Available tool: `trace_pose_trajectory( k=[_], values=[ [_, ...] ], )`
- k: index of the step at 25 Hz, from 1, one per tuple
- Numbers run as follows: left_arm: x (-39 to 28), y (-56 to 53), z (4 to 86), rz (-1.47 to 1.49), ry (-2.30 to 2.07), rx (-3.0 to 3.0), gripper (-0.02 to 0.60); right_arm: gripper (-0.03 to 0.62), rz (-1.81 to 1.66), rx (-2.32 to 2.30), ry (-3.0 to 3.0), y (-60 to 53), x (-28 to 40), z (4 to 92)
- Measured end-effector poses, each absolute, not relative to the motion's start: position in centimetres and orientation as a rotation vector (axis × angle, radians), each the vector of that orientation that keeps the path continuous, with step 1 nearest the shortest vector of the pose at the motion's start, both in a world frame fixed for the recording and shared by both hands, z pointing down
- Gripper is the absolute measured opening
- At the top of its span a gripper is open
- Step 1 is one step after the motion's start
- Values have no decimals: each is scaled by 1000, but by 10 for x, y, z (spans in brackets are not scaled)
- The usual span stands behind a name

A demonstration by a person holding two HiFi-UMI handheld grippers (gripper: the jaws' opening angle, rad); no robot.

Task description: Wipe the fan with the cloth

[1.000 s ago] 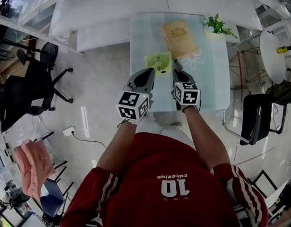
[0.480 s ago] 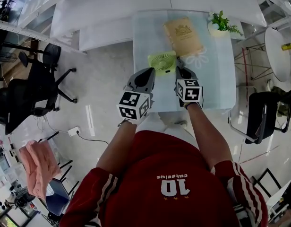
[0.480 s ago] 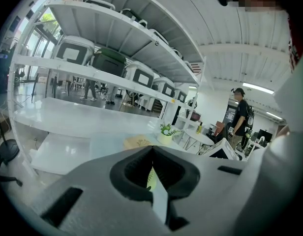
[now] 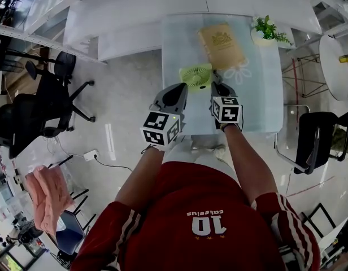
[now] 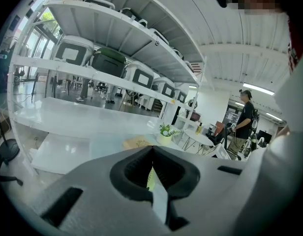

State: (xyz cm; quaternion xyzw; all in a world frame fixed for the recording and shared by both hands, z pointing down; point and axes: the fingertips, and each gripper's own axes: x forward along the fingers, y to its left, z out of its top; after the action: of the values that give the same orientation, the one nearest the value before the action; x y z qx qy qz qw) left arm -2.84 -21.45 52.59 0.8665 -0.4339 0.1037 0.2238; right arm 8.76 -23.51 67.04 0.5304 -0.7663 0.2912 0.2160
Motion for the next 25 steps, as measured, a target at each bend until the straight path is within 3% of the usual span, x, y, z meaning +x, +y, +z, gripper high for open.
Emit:
trace_pose_trajectory(
  k=[25],
  values=[
    [-57, -210, 533, 279, -1228, 2354, 5, 23, 801, 1441, -2149, -235, 63, 673]
  ],
)
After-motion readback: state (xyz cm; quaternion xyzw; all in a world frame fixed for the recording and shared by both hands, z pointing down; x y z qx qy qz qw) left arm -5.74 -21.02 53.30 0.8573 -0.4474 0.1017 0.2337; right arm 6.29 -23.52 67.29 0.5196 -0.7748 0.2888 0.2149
